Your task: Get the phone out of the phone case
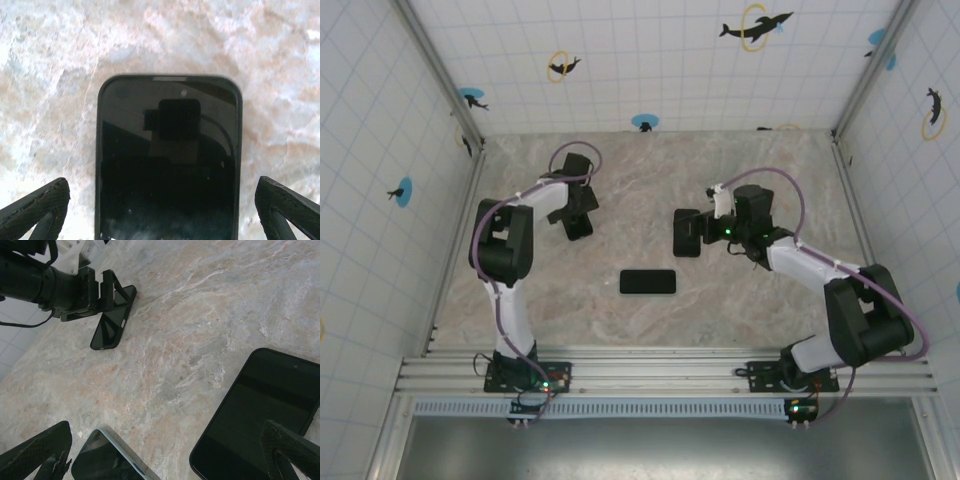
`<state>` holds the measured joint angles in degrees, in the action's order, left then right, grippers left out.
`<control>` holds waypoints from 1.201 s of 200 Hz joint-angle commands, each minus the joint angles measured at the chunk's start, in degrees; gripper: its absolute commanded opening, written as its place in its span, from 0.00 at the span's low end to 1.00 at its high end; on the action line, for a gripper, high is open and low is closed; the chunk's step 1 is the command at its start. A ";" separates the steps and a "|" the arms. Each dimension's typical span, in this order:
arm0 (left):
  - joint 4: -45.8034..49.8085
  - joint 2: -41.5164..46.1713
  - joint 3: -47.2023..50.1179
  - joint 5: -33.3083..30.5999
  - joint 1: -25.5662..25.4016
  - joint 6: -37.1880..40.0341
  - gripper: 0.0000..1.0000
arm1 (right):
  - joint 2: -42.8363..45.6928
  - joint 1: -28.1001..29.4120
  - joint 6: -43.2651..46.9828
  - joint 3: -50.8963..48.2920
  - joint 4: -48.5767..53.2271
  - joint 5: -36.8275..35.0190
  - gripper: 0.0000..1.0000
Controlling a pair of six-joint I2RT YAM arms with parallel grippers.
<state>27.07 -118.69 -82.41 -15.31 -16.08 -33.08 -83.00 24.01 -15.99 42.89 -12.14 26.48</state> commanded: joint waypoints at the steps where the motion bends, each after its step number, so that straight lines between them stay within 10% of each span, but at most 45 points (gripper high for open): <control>1: 2.30 -2.04 -3.15 -1.16 0.77 -0.34 0.98 | -1.11 0.22 -0.62 -0.71 -2.09 1.25 0.99; 167: -1.02 -5.34 -0.72 7.79 3.93 1.71 0.97 | -3.30 -0.34 -2.47 -0.01 -2.99 2.79 0.99; 240: -1.32 -3.42 0.54 7.45 3.99 1.83 0.68 | -3.78 -0.31 -4.64 -0.53 -4.98 3.80 0.99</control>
<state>23.05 -121.75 -84.03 -11.18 -12.29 -31.38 -85.69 23.90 -19.09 42.92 -14.15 28.84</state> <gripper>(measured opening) 0.771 0.990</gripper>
